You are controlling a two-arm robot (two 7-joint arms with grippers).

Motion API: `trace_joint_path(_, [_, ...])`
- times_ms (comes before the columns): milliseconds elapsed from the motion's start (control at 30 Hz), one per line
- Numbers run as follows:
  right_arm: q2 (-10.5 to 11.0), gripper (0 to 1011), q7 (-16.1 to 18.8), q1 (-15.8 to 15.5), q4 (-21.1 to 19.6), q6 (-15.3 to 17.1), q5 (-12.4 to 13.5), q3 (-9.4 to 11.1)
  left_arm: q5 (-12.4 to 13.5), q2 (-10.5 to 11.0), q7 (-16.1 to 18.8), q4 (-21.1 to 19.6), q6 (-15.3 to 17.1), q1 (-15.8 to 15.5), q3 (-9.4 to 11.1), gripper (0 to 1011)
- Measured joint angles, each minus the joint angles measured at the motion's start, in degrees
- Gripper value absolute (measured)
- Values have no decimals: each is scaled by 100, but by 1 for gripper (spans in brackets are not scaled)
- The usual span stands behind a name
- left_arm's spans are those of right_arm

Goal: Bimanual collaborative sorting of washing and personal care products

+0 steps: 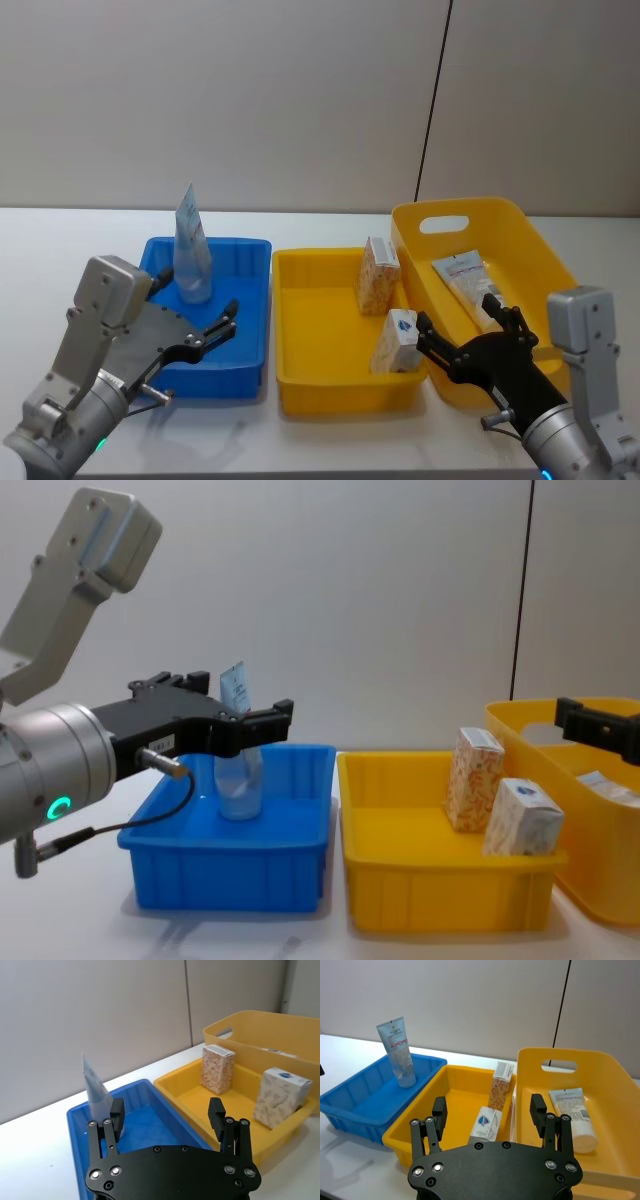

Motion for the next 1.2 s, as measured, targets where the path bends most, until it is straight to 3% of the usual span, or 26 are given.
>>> trace_joint_path(167, [4, 1002, -1, -16, -55, 200, 41, 29, 183, -3, 320, -118, 35, 104, 19, 1002])
trace_joint_path(400, [32, 1002, -20, -101, -228, 719, 153, 107, 367, -4, 642, -231, 71, 206, 36, 1001])
trace_joint_path(800, [149, 1002, 56, -219, -454, 1467, 270, 148, 391, -2, 681, -246, 75, 217, 38, 1001])
trace_joint_path(1200, [204, 1002, 152, -186, -405, 1867, 220, 41, 391, -2, 681, -245, 75, 214, 34, 1001])
